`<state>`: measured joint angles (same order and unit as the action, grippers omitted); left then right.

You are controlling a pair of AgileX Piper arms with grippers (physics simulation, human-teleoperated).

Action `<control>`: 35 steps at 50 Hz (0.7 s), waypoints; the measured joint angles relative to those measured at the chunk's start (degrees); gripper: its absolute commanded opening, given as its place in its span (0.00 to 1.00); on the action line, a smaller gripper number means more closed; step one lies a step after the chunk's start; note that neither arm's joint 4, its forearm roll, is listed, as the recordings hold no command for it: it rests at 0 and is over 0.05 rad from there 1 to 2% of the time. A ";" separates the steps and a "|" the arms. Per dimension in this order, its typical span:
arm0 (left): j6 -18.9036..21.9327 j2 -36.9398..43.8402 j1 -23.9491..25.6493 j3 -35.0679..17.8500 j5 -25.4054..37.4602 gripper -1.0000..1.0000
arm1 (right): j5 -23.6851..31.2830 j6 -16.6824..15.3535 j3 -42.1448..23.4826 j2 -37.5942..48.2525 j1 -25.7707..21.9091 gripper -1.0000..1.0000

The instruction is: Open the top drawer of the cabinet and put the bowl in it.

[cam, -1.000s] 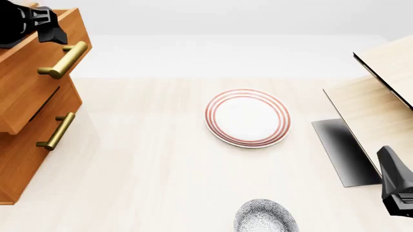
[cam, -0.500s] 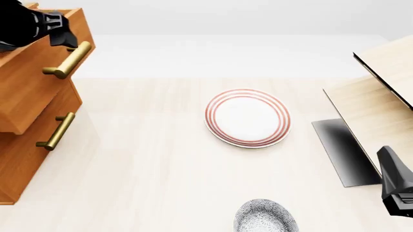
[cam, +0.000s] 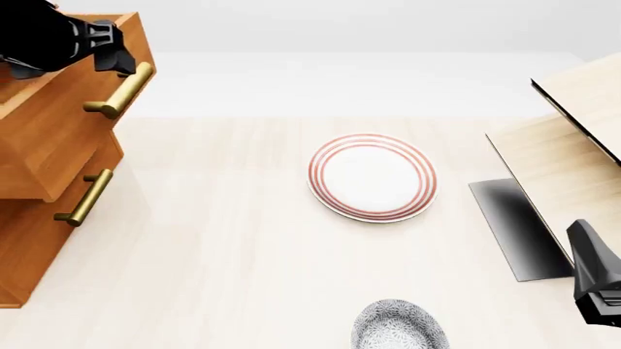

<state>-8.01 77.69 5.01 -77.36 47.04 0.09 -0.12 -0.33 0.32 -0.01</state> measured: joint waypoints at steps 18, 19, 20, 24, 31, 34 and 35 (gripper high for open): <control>-0.68 0.17 3.09 0.60 -0.60 1.00 | 0.00 0.00 0.00 0.00 0.00 1.00; -0.74 0.19 3.25 0.61 -0.62 1.00 | 0.00 0.00 0.00 0.00 0.00 1.00; -0.76 0.22 3.41 0.63 -0.64 1.00 | 0.00 0.00 0.00 0.00 0.00 1.00; -0.99 0.29 4.12 0.64 -0.71 1.00 | 0.00 0.00 0.00 0.00 0.00 1.00; -1.33 0.42 5.34 0.52 -0.73 1.00 | 0.00 0.00 0.00 0.00 0.00 1.00; -1.50 0.46 5.86 0.47 -0.76 1.00 | 0.00 0.00 0.00 0.00 0.00 1.00; -1.57 0.48 6.06 0.46 -0.78 1.00 | 0.00 0.00 0.00 0.00 0.00 1.00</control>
<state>-9.58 78.17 11.07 -76.90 46.26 0.09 -0.12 -0.33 0.32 -0.01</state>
